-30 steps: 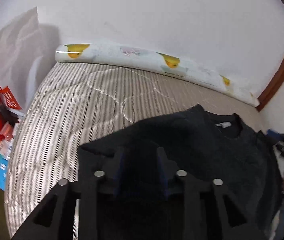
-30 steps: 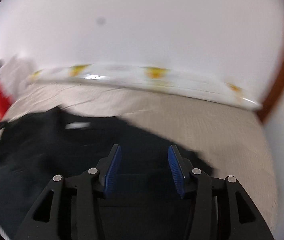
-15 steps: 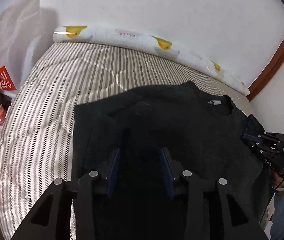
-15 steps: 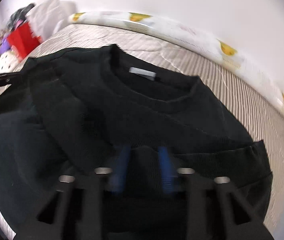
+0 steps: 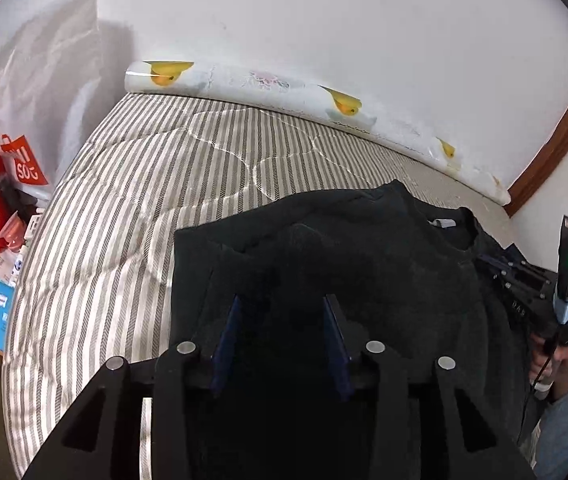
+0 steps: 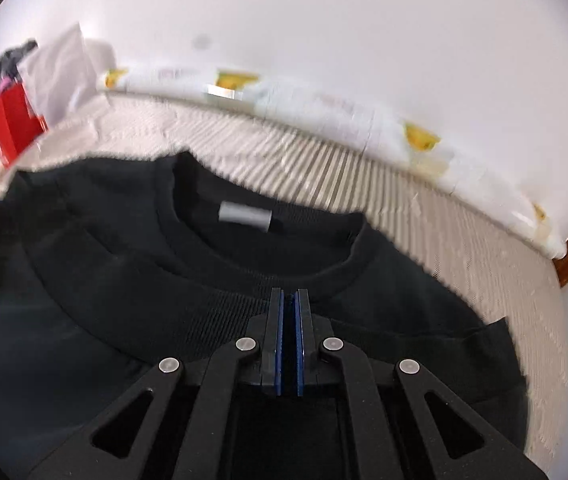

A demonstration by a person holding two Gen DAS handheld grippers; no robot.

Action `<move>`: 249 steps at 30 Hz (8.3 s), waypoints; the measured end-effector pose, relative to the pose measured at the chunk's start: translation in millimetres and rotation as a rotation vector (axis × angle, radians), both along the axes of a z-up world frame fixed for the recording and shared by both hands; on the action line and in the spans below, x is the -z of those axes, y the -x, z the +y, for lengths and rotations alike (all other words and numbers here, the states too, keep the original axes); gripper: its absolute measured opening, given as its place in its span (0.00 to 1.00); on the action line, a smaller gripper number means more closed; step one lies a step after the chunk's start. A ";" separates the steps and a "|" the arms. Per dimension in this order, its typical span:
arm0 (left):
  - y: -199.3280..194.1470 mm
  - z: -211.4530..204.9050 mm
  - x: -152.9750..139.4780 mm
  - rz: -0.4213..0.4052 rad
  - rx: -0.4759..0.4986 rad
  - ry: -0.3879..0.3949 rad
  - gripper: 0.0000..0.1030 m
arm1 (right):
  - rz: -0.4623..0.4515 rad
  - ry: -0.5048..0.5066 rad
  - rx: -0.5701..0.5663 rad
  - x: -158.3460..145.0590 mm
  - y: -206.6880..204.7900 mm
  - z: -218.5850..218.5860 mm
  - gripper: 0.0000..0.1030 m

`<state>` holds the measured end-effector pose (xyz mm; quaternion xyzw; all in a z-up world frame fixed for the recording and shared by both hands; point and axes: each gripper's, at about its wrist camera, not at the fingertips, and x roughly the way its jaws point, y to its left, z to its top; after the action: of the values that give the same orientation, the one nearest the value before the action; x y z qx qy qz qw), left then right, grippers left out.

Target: Fold small clothes

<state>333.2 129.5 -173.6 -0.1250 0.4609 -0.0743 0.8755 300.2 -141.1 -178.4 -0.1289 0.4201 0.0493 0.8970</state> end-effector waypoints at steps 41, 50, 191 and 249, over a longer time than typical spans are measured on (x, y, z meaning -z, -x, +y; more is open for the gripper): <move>18.1 -28.0 -17.3 -0.076 0.016 -0.207 0.38 | -0.052 0.010 0.359 -28.5 66.1 -102.3 0.51; 85.1 -21.6 -38.5 -0.131 0.015 -0.198 0.66 | -0.109 -0.017 0.220 -46.1 117.9 -13.2 0.54; 189.5 21.5 -18.8 -0.175 -0.193 0.197 0.16 | -0.038 -0.078 0.260 2.1 230.9 15.1 0.81; 164.7 -142.6 -20.0 -0.114 0.290 0.212 0.16 | -0.092 -0.017 0.459 -35.9 285.0 -70.2 0.81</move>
<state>168.5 -13.1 -153.6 -0.1443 0.4134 -0.2547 0.8622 15.2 -211.4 -142.6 -0.0246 0.3967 -0.1583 0.9039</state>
